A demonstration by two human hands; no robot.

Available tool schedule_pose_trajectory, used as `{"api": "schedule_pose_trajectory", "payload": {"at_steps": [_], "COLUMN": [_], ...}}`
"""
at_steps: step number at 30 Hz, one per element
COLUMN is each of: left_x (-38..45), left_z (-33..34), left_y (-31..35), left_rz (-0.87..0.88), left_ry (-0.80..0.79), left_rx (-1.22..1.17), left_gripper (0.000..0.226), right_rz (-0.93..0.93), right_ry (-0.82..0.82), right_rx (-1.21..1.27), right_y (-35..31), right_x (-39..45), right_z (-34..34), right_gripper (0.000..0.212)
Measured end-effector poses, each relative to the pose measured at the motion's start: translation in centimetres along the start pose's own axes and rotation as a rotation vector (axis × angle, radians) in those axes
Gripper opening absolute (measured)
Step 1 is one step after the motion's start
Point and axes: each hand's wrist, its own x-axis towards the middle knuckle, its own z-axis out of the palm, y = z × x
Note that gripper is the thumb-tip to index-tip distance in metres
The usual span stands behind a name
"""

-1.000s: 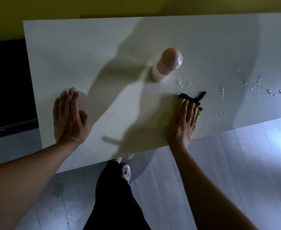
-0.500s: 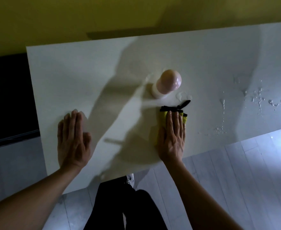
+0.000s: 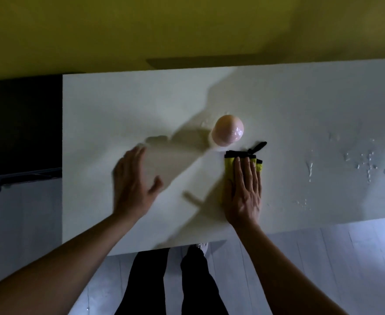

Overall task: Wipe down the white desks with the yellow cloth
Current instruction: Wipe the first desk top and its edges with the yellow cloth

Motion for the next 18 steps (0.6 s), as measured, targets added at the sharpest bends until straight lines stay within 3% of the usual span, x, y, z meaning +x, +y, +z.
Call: {"api": "schedule_pose_trajectory", "payload": {"at_steps": [4, 9, 14, 18], "left_x": [2.9, 7.6, 8.8, 7.6], "left_z": [2.4, 4.3, 4.4, 2.9], "left_y": [9.4, 15.7, 16.8, 13.8], "left_rz": [0.116, -0.015, -0.114, -0.162], "left_ry": [-0.007, -0.040, 0.072, 0.150], "left_rx": [-0.199, -0.367, -0.404, -0.387], "left_gripper": [0.090, 0.105, 0.066, 0.063], "right_rz": [-0.017, -0.055, -0.049, -0.046], "right_ry": [0.011, 0.035, 0.029, 0.032], "right_rx": [-0.009, -0.023, -0.041, -0.040], "right_y": [0.1, 0.5, 0.7, 0.6], "right_x": [-0.2, -0.2, -0.2, -0.2], "right_z": [0.1, 0.6, 1.1, 1.0], "right_gripper": [0.059, 0.060, 0.061, 0.062]}}
